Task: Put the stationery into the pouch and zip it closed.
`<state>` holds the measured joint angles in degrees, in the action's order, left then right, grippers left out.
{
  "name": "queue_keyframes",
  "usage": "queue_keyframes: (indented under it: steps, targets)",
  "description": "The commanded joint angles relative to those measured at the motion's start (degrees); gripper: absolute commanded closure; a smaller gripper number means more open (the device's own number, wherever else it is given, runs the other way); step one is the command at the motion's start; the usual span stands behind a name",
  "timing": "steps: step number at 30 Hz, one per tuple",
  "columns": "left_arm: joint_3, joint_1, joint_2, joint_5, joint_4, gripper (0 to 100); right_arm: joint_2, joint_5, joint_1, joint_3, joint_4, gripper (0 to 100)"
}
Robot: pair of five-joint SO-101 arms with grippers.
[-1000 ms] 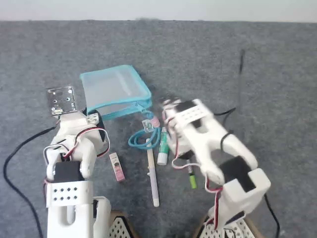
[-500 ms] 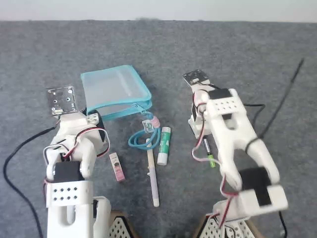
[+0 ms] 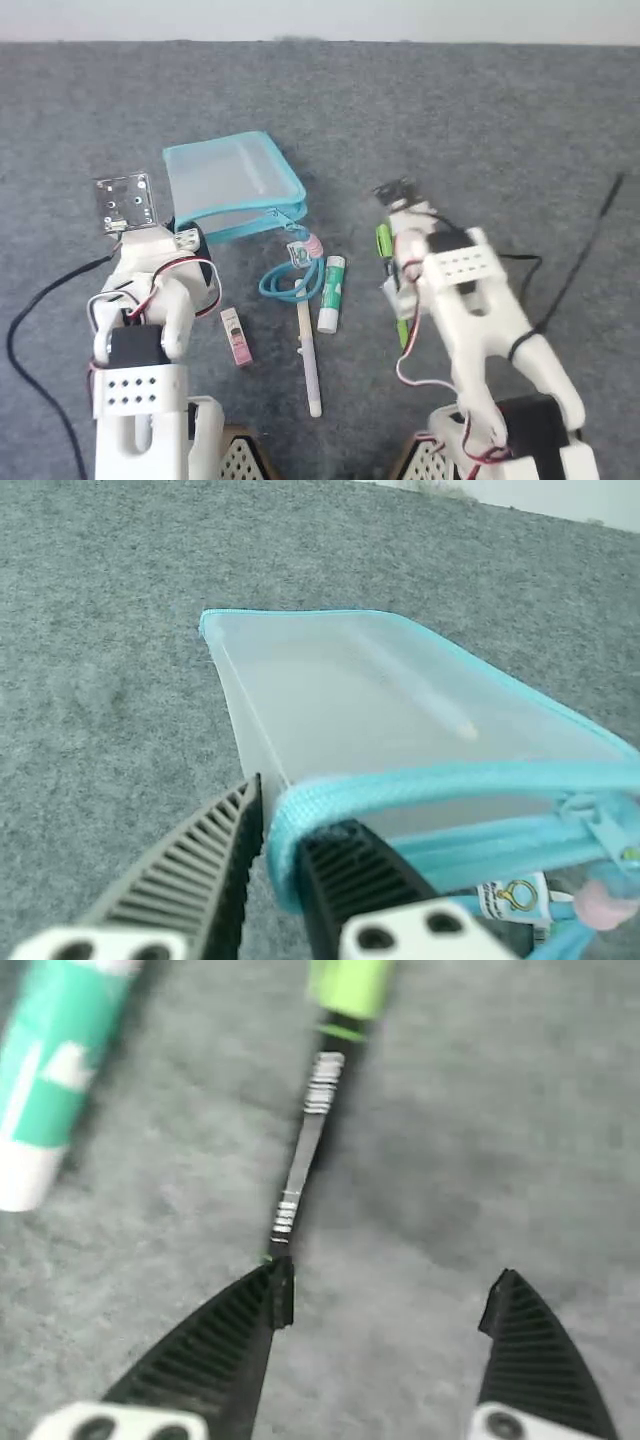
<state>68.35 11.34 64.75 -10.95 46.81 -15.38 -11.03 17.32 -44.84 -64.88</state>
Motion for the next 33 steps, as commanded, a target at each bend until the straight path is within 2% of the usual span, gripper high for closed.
queue_keyframes:
  steps: [1, 10, 16, 19, 23, 28, 33]
  targets:
    - [-1.45, -0.35, 0.18, 0.88, -1.93, 99, -3.12, 4.84, 5.32, -2.46, 4.44, 69.9]
    - [-1.45, -0.35, 0.18, 0.88, -1.93, 99, -2.07, 5.71, 5.14, -6.68, 9.71, 71.5]
    - [-1.45, -0.35, 0.18, 0.88, -1.85, 99, 2.07, 5.63, 4.62, -6.51, 12.09, 89.8]
    - [-1.45, -0.35, 0.18, 0.88, -1.85, 99, 2.15, 5.54, 1.71, -5.54, 11.65, 99.8]
    - [-1.36, -0.35, 0.18, 0.88, -1.85, 99, 1.71, 0.53, -4.53, -4.57, 10.86, 99.2]
    - [-1.36, -0.35, 0.18, 0.88, -1.93, 99, -5.49, -5.80, -6.99, 1.23, 0.13, 99.1]
    - [-1.27, -0.35, 0.18, 0.97, -2.02, 99, -17.19, -9.67, -2.77, 10.81, -15.25, 99.1]
